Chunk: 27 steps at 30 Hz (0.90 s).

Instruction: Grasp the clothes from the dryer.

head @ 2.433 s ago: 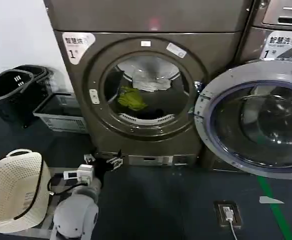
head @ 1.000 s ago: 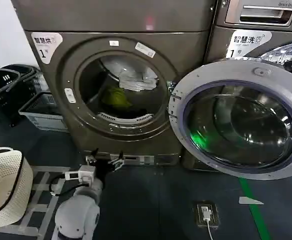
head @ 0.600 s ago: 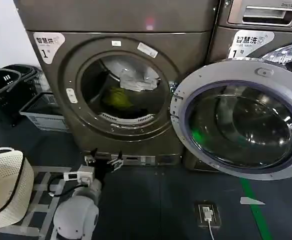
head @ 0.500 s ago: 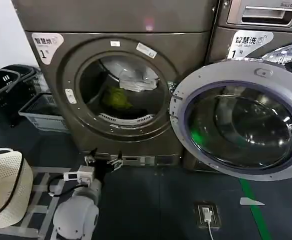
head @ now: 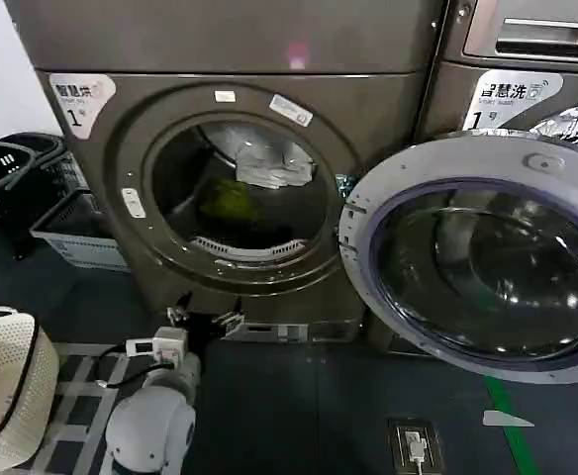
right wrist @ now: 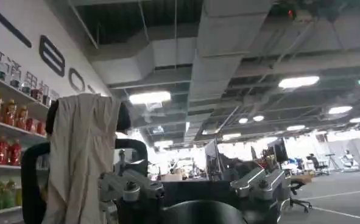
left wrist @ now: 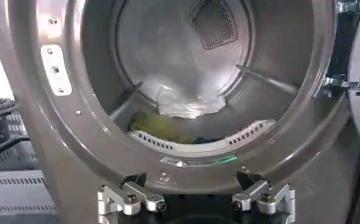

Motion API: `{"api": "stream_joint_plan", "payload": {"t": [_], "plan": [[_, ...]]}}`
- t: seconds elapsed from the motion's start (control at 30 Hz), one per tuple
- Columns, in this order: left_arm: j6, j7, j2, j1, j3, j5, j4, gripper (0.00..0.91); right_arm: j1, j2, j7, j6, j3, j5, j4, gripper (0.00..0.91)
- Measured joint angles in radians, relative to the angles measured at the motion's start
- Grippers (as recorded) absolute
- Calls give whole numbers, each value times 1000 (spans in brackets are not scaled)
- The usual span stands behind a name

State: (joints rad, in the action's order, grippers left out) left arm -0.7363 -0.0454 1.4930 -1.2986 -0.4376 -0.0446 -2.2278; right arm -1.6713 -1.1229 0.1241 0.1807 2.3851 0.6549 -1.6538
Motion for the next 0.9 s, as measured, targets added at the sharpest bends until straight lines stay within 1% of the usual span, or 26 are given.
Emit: {"api": "stream_joint_plan", "payload": {"t": [0.9], "plan": [[0, -9, 4, 2, -5, 9, 10, 907, 6, -10, -1, -1, -9, -4, 1, 907]]}}
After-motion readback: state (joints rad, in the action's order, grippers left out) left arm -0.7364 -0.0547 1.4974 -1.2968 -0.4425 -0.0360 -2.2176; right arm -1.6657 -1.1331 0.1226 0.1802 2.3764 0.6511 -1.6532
